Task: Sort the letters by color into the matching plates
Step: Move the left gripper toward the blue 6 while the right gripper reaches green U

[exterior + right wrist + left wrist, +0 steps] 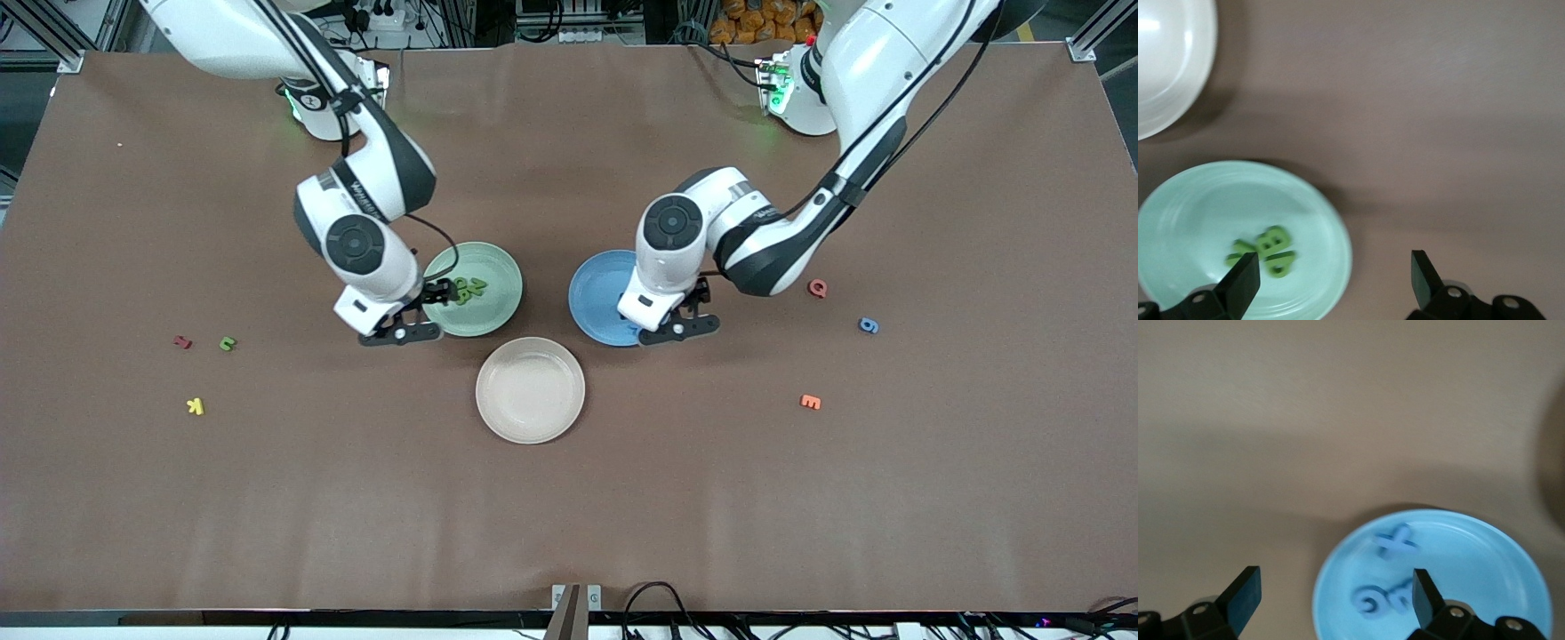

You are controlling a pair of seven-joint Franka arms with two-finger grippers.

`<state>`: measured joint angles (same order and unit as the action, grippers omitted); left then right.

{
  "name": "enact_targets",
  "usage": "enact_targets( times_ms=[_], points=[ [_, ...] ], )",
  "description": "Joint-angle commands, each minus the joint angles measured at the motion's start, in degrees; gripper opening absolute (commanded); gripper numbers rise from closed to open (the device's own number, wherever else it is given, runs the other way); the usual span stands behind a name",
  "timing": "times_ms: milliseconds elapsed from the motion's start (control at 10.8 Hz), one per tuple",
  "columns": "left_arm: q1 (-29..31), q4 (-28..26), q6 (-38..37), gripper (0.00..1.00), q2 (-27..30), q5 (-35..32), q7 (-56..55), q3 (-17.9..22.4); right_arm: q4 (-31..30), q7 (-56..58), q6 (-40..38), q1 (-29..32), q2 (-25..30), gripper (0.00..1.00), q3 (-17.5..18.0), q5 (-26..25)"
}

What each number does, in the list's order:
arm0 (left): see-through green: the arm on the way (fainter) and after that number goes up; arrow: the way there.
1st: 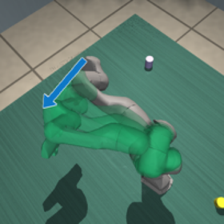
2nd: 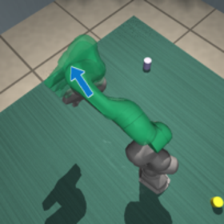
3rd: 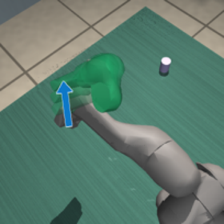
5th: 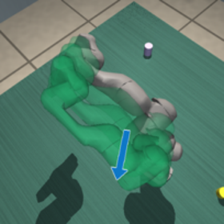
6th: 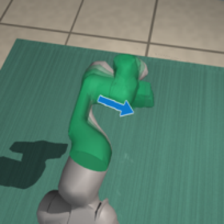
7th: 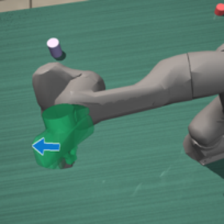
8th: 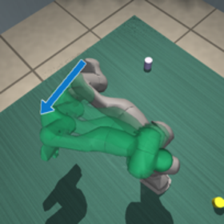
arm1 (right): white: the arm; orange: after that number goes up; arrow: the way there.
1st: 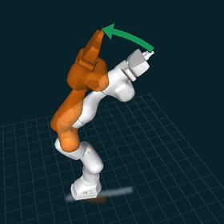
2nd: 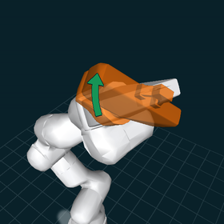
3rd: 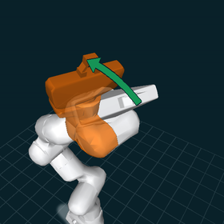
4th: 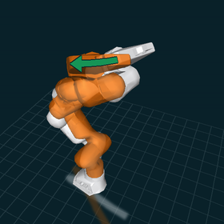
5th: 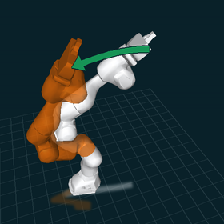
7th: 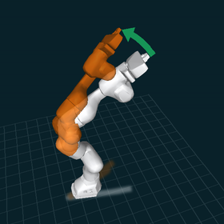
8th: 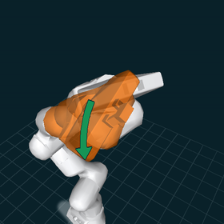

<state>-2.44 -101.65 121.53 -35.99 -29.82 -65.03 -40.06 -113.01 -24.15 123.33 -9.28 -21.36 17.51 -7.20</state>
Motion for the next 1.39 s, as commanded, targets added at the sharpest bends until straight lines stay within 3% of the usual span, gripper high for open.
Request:
enact_targets(
  times_ms=[0,651,1023,1302],
  points=[
    [3.5,-0.1,-2.4,1.00,1.7,0.5,7.3,0.1,-0.9,10.1,-0.7,6.3,2.1,1.00,-0.3,-1.6],
    [7.4,-0.2,-3.2,1.00,2.9,0.4,11.8,0.0,-2.1,40.3,1.6,21.2,4.0,1.00,0.0,-6.2],
    [9.9,-0.6,-3.3,1.00,3.2,1.0,13.5,-0.5,-10.4,53.3,11.5,29.2,7.9,1.00,0.1,-6.2],
    [8.5,-0.4,-3.3,1.00,2.9,1.3,13.8,0.2,-14.4,60.3,16.9,32.6,8.5,1.00,0.2,-6.2]
  ],
)
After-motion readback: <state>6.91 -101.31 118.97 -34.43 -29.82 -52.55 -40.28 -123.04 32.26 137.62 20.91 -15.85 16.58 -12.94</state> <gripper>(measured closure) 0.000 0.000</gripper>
